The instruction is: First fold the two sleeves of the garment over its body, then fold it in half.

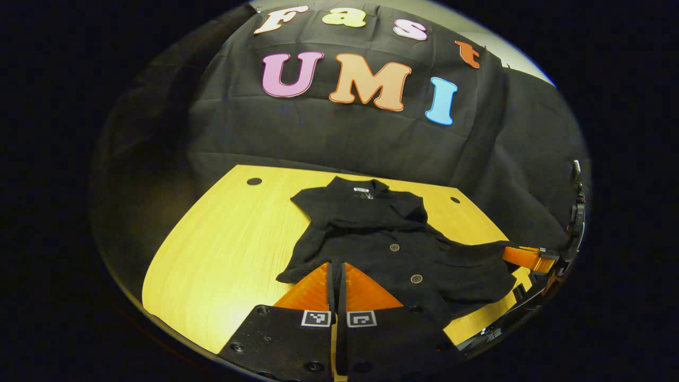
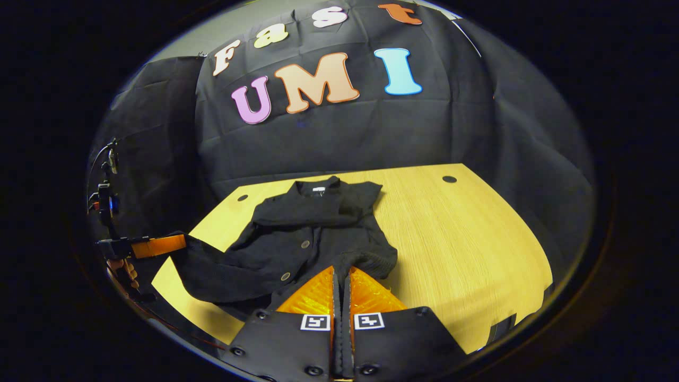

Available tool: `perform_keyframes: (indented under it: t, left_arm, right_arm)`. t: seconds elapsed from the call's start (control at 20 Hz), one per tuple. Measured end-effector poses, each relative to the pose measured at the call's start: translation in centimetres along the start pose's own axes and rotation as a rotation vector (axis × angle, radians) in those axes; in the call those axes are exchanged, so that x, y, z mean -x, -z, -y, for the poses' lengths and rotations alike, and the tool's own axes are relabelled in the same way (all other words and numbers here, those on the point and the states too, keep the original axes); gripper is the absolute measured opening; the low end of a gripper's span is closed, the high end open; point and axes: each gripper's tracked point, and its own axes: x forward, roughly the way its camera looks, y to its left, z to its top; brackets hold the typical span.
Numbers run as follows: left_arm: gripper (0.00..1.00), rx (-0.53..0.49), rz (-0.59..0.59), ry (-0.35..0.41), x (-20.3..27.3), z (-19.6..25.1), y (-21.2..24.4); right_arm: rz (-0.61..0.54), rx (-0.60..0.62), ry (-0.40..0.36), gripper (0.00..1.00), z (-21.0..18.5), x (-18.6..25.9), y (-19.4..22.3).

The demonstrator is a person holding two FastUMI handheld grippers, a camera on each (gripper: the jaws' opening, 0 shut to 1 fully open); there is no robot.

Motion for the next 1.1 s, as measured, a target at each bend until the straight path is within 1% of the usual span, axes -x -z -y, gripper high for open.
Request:
perform_keyframes:
  t: [0.3,0.55,0.8,0.95,1.0,1.05,1.1]
  left_arm:
    - [0.00,-0.032,0.044,0.023,-2.2,-0.4,-4.6]
    - [0.00,-0.034,0.102,0.017,-6.0,-0.9,-8.7]
    - [0.00,-0.003,0.112,-0.019,-12.0,-2.7,-11.8]
    - [0.00,0.033,0.110,-0.049,-15.8,-3.9,-12.8]
    - [0.00,0.041,0.107,-0.060,-17.0,-4.4,-13.1]
    - [0.00,0.050,0.103,-0.070,-18.2,-4.8,-13.3]
    - [0.00,0.058,0.106,-0.080,-19.4,-5.1,-13.9]
  right_arm:
    - [0.083,-0.006,0.014,0.02,-0.6,-1.3,-6.7]
    - [0.133,-0.005,0.015,0.02,-0.6,-4.7,-11.5]
    - [0.132,-0.074,0.005,0.02,0.9,-11.0,-15.8]
    - [0.120,-0.076,0.005,0.02,1.5,-15.3,-17.9]
    - [0.115,-0.074,0.003,0.00,1.7,-16.8,-18.7]
    - [0.113,-0.075,-0.001,0.00,1.8,-18.2,-19.4]
    - [0.111,-0.075,-0.004,0.02,1.9,-19.7,-20.1]
